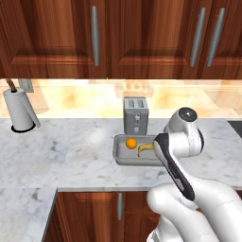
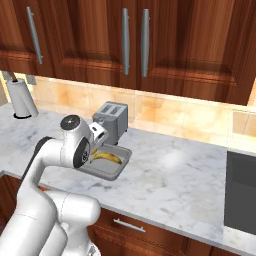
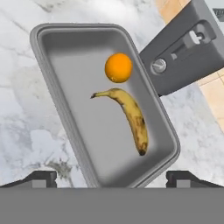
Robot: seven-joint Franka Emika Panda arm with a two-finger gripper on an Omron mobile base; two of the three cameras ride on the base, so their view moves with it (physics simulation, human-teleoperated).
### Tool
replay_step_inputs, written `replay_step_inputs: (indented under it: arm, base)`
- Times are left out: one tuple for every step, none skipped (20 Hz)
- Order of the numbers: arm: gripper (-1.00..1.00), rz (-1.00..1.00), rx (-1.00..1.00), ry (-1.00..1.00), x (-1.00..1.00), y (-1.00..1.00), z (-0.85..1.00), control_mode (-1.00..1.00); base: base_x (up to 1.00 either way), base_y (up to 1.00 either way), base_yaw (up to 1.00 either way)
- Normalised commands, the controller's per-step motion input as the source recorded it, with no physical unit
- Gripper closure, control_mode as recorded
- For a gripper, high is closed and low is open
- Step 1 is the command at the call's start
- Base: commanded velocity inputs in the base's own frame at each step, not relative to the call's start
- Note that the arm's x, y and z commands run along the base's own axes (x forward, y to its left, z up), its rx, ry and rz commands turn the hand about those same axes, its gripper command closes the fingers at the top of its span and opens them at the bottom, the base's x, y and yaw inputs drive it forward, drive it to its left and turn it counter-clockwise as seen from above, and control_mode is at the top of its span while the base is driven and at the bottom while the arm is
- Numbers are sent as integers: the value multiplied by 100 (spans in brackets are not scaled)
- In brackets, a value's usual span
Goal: Pick the banana and orange from the fridge and place them inside the tupperware on the counter.
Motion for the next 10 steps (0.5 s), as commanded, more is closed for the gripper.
replay_step_inputs:
  arm:
    - [-100,-15,9,0,-63,9,31,-100]
    - [-100,-15,11,0,-65,9,27,-100]
    - [-100,-16,11,0,-65,10,26,-100]
    - [-100,-16,13,0,-64,11,27,-100]
    - [-100,-16,13,0,-63,11,29,-100]
    - [-100,-16,12,1,-61,10,33,-100]
    - [-100,-18,8,5,-58,10,35,-100]
    - [-100,-18,8,6,-57,12,37,-100]
    - [-100,-18,9,7,-55,11,37,-100]
    - [-100,-17,9,7,-53,12,39,-100]
  base:
    - [0,0,0]
    - [0,0,0]
    - [0,0,0]
    - [0,0,0]
    - [0,0,0]
    - [0,0,0]
    - [0,0,0]
    - [0,0,0]
    - [0,0,0]
    - [0,0,0]
